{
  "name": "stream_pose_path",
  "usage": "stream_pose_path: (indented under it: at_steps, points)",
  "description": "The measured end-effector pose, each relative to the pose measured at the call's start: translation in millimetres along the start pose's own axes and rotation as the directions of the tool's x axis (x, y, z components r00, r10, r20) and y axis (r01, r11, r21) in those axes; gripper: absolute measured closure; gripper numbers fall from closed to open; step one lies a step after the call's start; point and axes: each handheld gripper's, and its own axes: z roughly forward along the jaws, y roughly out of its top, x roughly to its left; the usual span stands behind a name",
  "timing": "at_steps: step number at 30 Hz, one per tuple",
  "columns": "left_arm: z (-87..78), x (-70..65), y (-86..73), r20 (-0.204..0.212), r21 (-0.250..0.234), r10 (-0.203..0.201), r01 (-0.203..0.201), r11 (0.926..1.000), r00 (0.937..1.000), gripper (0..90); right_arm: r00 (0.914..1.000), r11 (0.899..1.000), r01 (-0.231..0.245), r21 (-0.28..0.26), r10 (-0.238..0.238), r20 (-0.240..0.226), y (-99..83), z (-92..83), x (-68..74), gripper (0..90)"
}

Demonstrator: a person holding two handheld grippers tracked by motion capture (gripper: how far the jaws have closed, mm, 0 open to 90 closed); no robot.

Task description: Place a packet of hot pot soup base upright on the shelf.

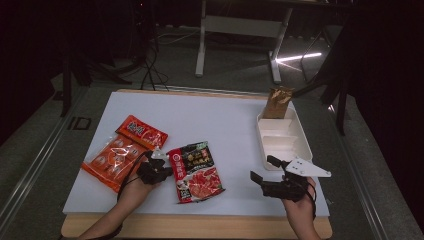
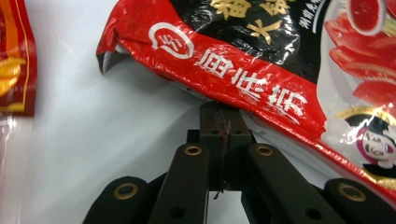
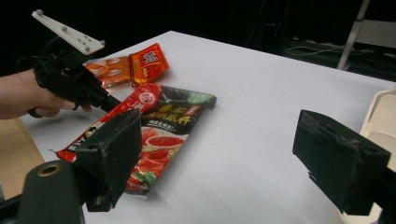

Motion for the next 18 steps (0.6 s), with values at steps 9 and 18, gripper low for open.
stream_pose_path:
  at_steps: [9, 18]
  points:
    - [11.8, 2.2, 16.2, 0.008, 0.006, 0.004, -0.004, 1.0, 1.0, 90.0, 0.9999, 1.0, -0.016, -0.002, 0.016, 0.002, -1.5, -2.2, -3.7, 15.5]
    - [19.9, -7.5, 27.5, -0.002, 0.021, 0.045, -0.045, 0.9987, 0.999, 90.0, 0.9999, 1.0, -0.014, -0.001, 0.013, -0.01, -2.1, -1.3, -5.2, 15.5]
